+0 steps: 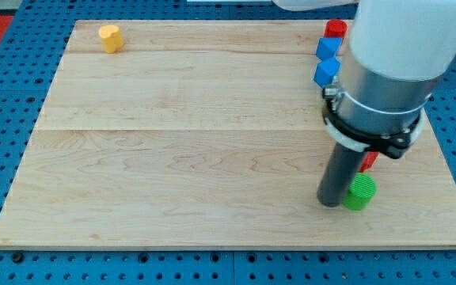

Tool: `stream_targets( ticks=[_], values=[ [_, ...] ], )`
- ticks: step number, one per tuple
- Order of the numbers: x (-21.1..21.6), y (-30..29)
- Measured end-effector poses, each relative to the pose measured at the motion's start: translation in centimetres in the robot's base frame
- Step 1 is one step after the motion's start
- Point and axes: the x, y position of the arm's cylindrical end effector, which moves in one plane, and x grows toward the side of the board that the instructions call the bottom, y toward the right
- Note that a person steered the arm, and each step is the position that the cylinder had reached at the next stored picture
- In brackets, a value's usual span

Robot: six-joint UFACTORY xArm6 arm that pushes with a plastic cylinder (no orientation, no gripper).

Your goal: Move the yellow heart to the top center

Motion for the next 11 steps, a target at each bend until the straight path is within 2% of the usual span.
stream_targets(
  ticks=[1,2,3,4,6,8,9,10,11],
  values=[
    [-2.2,-11.7],
    [-8.6,-21.8],
    [-14.9,-29.7],
    [-21.0,-34.4],
    [-30.5,-33.7],
    [-33.3,-27.5],
    [-34.6,-34.1],
    [-36.7,-31.3],
    [-36.8,-29.1]
  ],
)
